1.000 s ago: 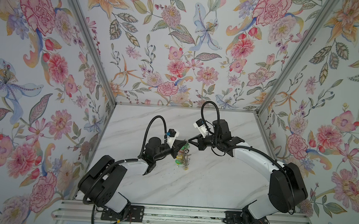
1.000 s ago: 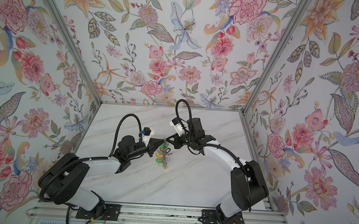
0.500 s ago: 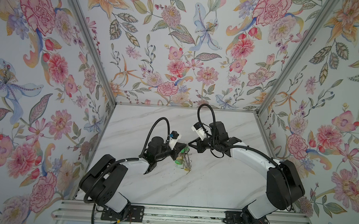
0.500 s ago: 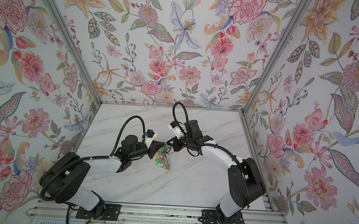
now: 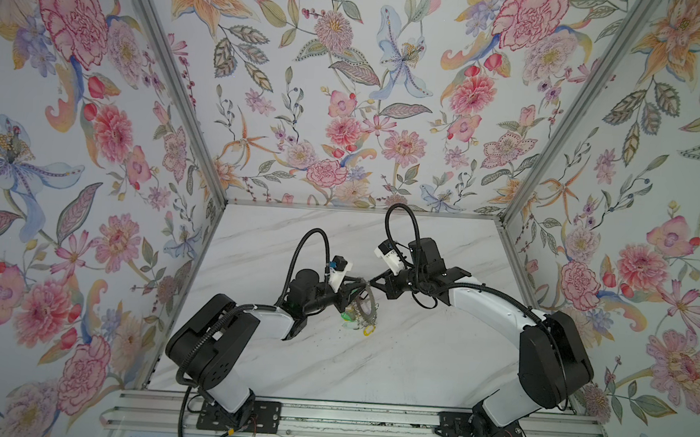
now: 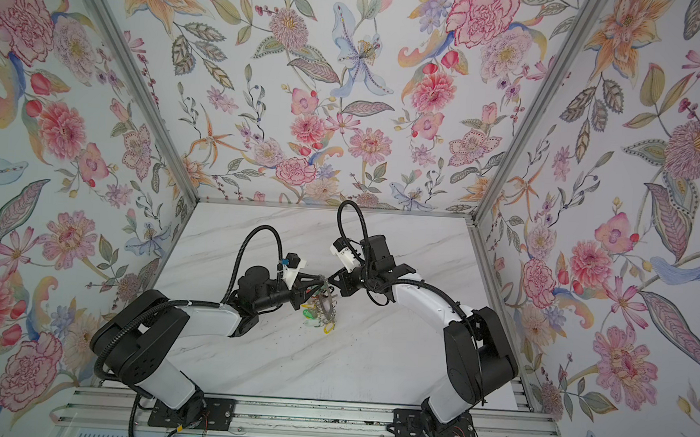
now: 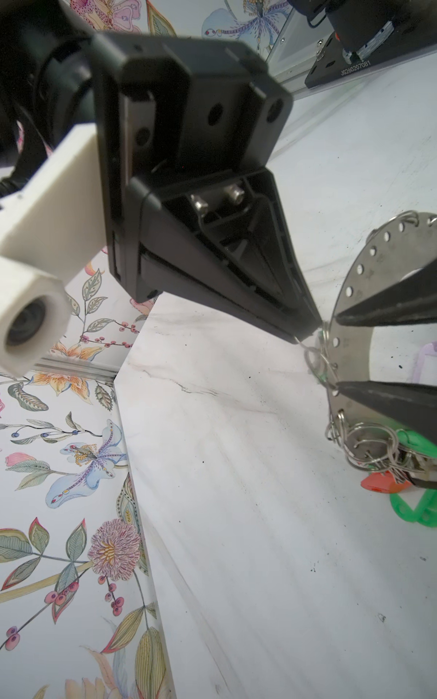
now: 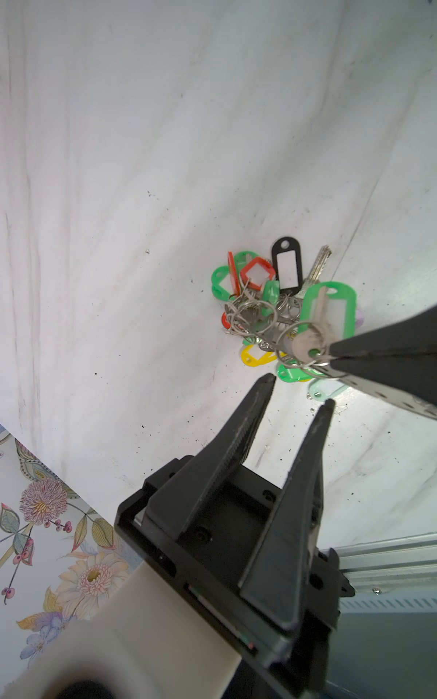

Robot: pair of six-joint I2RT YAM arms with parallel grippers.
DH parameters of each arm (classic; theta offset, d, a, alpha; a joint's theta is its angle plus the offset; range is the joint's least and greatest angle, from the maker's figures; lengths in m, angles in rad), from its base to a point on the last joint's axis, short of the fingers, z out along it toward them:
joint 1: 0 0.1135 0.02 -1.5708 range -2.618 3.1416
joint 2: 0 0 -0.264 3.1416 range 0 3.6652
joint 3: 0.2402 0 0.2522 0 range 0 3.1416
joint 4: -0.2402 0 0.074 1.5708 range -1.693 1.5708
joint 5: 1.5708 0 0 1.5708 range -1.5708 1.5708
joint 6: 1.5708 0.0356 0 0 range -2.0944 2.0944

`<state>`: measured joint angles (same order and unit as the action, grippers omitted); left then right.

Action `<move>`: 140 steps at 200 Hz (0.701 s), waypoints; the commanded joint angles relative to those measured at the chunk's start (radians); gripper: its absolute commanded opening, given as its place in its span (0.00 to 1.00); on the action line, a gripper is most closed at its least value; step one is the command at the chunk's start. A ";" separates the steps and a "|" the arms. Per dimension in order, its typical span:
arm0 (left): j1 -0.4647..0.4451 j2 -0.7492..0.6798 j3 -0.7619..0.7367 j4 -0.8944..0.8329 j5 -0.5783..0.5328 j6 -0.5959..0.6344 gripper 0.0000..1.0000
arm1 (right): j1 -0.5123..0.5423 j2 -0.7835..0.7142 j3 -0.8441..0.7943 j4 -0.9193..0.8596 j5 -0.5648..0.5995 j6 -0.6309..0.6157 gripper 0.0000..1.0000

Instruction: Remove the keys from the keyring

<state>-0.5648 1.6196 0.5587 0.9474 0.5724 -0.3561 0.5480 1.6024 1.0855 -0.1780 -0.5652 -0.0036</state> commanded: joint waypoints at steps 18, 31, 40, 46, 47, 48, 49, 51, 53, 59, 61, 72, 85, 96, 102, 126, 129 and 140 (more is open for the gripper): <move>0.011 0.011 0.024 0.036 0.001 0.002 0.28 | -0.016 -0.062 0.020 -0.025 0.001 -0.030 0.03; 0.013 0.007 0.027 0.031 0.001 0.002 0.28 | -0.020 -0.076 0.020 -0.024 0.001 -0.032 0.03; 0.012 0.000 0.026 0.031 0.000 0.003 0.22 | -0.022 -0.079 0.022 -0.023 0.000 -0.032 0.03; 0.013 -0.004 0.024 0.030 -0.002 0.004 0.18 | -0.022 -0.086 0.022 -0.024 -0.001 -0.032 0.03; 0.013 -0.004 0.024 0.030 -0.003 0.005 0.17 | -0.022 -0.085 0.022 -0.023 -0.002 -0.033 0.03; 0.013 -0.004 0.023 0.029 -0.003 0.006 0.16 | -0.022 -0.086 0.022 -0.023 -0.002 -0.034 0.03; 0.013 -0.004 0.023 0.029 -0.003 0.006 0.16 | -0.022 -0.088 0.021 -0.024 -0.002 -0.034 0.03; 0.013 -0.005 0.023 0.028 -0.004 0.006 0.14 | -0.023 -0.089 0.021 -0.024 -0.004 -0.033 0.03; 0.014 -0.005 0.023 0.027 -0.005 0.009 0.14 | -0.022 -0.091 0.020 -0.024 -0.006 -0.034 0.03; 0.016 -0.006 0.024 0.022 -0.005 0.008 0.12 | -0.023 -0.096 0.021 -0.023 -0.009 -0.036 0.03; 0.016 -0.006 0.026 0.021 -0.004 0.008 0.12 | -0.024 -0.096 0.020 -0.024 -0.009 -0.036 0.03; 0.021 -0.011 0.032 0.011 0.000 0.006 0.12 | -0.026 -0.102 0.021 -0.025 -0.011 -0.038 0.03; 0.023 -0.020 0.038 0.004 -0.005 0.013 0.13 | -0.032 -0.109 0.025 -0.027 -0.017 -0.041 0.03; 0.023 -0.024 0.046 0.001 -0.011 0.021 0.15 | -0.035 -0.118 0.021 -0.027 -0.022 -0.043 0.03; 0.022 -0.023 0.054 -0.003 -0.011 0.026 0.16 | -0.038 -0.121 0.018 -0.026 -0.027 -0.045 0.03; 0.022 -0.016 0.087 -0.006 0.006 0.025 0.17 | -0.040 -0.116 0.018 -0.027 -0.035 -0.042 0.04; 0.023 -0.013 0.086 0.003 0.007 0.022 0.17 | -0.040 -0.118 0.018 -0.028 -0.036 -0.041 0.03; 0.022 0.000 0.083 0.040 0.017 0.007 0.17 | -0.040 -0.125 0.012 -0.024 -0.035 -0.041 0.04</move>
<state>-0.5514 1.6203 0.6193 0.9318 0.5690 -0.3485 0.5144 1.5219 1.0855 -0.2104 -0.5678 -0.0227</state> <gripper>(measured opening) 0.172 0.047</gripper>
